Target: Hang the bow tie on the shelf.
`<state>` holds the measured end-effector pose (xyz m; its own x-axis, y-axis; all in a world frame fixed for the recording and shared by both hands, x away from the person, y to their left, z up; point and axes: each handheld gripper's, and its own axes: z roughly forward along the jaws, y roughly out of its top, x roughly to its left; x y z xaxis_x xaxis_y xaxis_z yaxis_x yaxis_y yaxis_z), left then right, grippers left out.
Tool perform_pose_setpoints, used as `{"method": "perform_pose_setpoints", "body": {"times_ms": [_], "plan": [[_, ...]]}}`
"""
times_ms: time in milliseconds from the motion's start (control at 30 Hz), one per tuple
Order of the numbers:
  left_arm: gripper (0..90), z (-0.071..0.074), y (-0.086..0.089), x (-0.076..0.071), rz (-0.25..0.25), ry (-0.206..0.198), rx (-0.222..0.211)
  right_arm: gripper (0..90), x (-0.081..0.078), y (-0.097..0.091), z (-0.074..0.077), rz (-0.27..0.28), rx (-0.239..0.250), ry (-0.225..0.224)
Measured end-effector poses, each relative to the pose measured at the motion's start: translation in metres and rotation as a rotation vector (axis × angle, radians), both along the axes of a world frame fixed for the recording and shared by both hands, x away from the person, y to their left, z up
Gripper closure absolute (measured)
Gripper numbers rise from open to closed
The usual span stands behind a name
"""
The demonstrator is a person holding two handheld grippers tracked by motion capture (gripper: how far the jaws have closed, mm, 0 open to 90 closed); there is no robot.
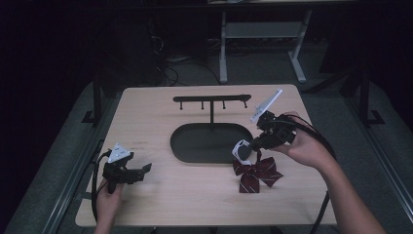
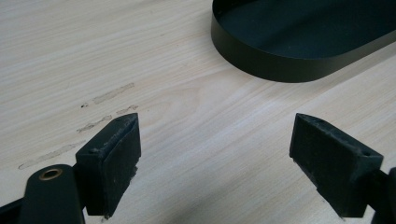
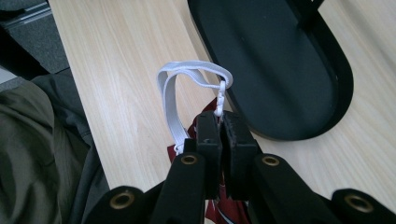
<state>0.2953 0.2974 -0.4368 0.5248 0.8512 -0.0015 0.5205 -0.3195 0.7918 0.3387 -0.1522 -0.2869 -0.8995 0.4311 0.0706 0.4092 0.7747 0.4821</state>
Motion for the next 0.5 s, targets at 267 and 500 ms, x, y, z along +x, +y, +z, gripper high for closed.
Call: {"method": "perform_pose_setpoints", "body": {"times_ms": [267,500], "plan": [[16.3,0.0,0.0,0.0,-0.003,-0.004,0.001,86.1,0.006,0.011,0.005,0.025,0.003,0.011],[16.3,0.001,0.0,0.0,-0.006,-0.001,0.008,86.1,0.013,0.018,0.011,0.037,0.017,0.017]]}}
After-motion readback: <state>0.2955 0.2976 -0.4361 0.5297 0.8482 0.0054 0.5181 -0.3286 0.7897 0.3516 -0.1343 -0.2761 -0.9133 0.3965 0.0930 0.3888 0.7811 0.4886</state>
